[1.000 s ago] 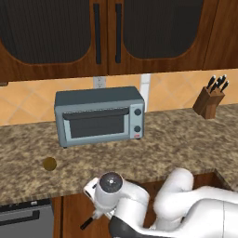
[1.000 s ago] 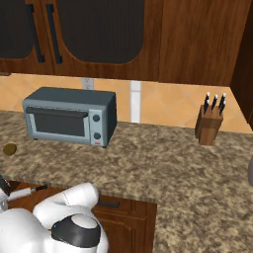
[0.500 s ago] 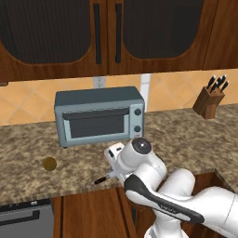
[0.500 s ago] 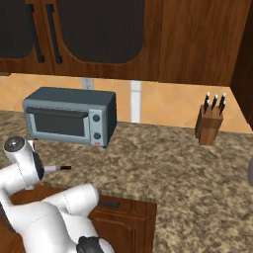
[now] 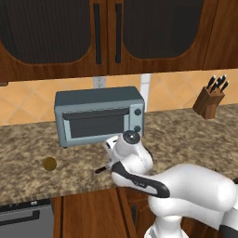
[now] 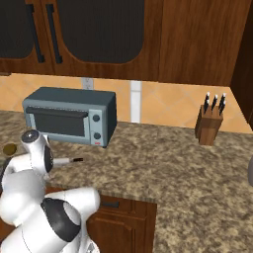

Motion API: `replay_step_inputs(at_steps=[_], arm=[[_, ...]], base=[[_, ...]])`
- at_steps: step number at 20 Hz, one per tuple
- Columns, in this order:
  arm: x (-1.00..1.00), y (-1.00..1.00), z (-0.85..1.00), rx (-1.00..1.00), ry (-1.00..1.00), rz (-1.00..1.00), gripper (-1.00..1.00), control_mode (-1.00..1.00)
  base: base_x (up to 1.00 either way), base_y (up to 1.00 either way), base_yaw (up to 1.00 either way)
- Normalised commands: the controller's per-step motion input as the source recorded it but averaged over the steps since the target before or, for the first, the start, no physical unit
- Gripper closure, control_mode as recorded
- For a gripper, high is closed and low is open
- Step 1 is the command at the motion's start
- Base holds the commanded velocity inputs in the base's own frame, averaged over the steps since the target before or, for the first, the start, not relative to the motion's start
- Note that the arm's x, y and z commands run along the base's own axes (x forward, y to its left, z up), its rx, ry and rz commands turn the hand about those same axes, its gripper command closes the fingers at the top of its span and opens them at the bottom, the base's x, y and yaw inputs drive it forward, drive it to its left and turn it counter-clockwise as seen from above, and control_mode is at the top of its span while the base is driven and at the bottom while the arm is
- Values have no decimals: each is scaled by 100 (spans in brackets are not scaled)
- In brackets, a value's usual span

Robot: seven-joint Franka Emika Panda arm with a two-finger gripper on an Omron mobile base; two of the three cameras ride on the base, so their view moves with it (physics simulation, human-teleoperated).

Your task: Pick the rolling pin from the drawer and place it on the counter.

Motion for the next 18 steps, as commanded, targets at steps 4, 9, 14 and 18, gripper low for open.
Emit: replay_step_inputs(at_steps=[4,9,14,18], arm=[[53,-3,-36,-12,-3,0,-100,-100],[-37,-6,56,1,-4,-13,-100,-100],[-100,-90,86,14,-23,0,-100,-100],[-100,-100,100,28,-34,0,-100,-100]], base=[[0,0,0],[0,0,0],[0,0,0],[0,0,0]])
